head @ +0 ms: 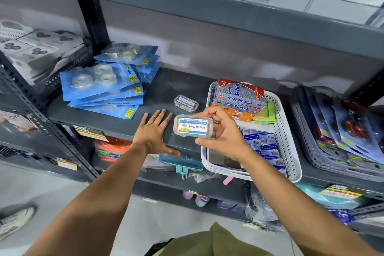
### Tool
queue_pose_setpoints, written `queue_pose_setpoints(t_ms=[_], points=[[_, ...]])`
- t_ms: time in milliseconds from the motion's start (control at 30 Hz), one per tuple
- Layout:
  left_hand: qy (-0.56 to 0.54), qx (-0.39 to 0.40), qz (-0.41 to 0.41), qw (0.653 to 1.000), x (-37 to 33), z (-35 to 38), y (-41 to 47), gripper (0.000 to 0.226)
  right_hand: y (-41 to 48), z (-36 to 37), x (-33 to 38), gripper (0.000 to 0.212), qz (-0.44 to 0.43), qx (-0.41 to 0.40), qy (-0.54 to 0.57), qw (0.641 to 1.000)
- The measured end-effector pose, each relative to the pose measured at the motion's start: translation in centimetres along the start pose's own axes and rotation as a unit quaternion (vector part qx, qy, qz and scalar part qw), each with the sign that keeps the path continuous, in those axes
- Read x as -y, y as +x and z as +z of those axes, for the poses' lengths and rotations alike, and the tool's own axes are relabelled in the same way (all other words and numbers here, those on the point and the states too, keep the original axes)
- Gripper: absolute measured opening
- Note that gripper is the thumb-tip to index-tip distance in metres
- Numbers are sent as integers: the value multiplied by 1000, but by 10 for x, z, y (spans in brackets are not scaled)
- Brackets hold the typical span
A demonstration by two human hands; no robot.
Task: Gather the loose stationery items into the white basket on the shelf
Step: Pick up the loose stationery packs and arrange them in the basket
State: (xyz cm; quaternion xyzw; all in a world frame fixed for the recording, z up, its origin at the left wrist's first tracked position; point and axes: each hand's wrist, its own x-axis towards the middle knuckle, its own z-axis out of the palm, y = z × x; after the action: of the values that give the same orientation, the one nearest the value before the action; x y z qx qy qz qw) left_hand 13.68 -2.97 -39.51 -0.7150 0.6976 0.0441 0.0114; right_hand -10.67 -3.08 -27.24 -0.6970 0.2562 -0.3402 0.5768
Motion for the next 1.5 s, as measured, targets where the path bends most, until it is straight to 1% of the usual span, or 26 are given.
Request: queue_pose_setpoints(t_ms=[167, 233, 333, 433, 467, 667, 733, 833, 933, 1033, 1100, 1133, 1167, 1200, 1233, 1267, 1300, 1333, 1367, 1400, 1500], points=[[-4, -4, 1, 1000, 0, 0, 0, 144, -4, -3, 2, 65, 2, -5, 26, 1000], [-7, -7, 1, 1000, 0, 0, -1, 143, -6, -7, 2, 62, -5, -5, 27, 1000], [-10, -11, 2, 1000, 0, 0, -1, 144, -11, -12, 0, 44, -6, -31, 26, 999], [-13, -14, 1, 1000, 0, -1, -2, 146, -15, -15, -1, 14, 42, -87, 75, 993], [-14, -15, 1, 1000, 0, -1, -2, 146, -16, -16, -1, 15, 61, -108, 76, 989], [-17, -8, -5, 1000, -2, -4, -3, 146, -28, -26, 3, 54, 187, -205, 32, 960], [-16, -4, -5, 1000, -2, -5, -4, 145, -32, -29, 3, 59, 223, -231, 13, 947], [-14, 3, -9, 1000, -3, -7, -4, 144, -38, -35, 4, 52, 272, -252, 21, 928], [-20, 5, -11, 1000, -3, -8, -4, 145, -42, -42, 4, 43, 312, -248, 65, 915], [-23, 2, -7, 1000, -4, -9, -5, 145, -47, -50, 1, 29, 316, -251, 102, 909], [-23, 2, -6, 1000, -4, -10, -5, 145, -51, -55, -2, 18, 306, -257, 87, 913], [-23, 2, -6, 1000, -4, -10, -5, 144, -52, -56, -4, 14, 301, -263, 65, 914], [-24, 1, -6, 1000, -4, -10, -5, 144, -53, -56, -6, 15, 291, -267, 19, 918], [-25, 1, -7, 1000, -4, -10, -5, 144, -53, -56, -9, 18, 277, -269, -74, 920], [-25, 2, -8, 1000, -4, -10, -5, 144, -53, -55, -12, 22, 255, -262, -213, 906], [-23, 3, -8, 1000, -4, -10, -5, 144, -53, -54, -14, 26, 222, -242, -360, 873], [-20, 4, -8, 1000, -4, -10, -5, 144, -53, -52, -16, 29, 186, -216, -481, 829], [-18, 5, -9, 1000, -4, -10, -5, 144, -53, -50, -17, 34, 157, -187, -561, 791], [-15, 6, -10, 1000, -4, -9, -4, 144, -51, -48, -18, 38, 137, -162, -603, 769], [-14, 6, -11, 1000, -4, -9, -4, 145, -48, -47, -20, 41, 117, -144, -630, 754], [-11, 6, -11, 1000, -3, -9, -4, 145, -37, -44, -26, 41, 68, -82, -680, 725]])
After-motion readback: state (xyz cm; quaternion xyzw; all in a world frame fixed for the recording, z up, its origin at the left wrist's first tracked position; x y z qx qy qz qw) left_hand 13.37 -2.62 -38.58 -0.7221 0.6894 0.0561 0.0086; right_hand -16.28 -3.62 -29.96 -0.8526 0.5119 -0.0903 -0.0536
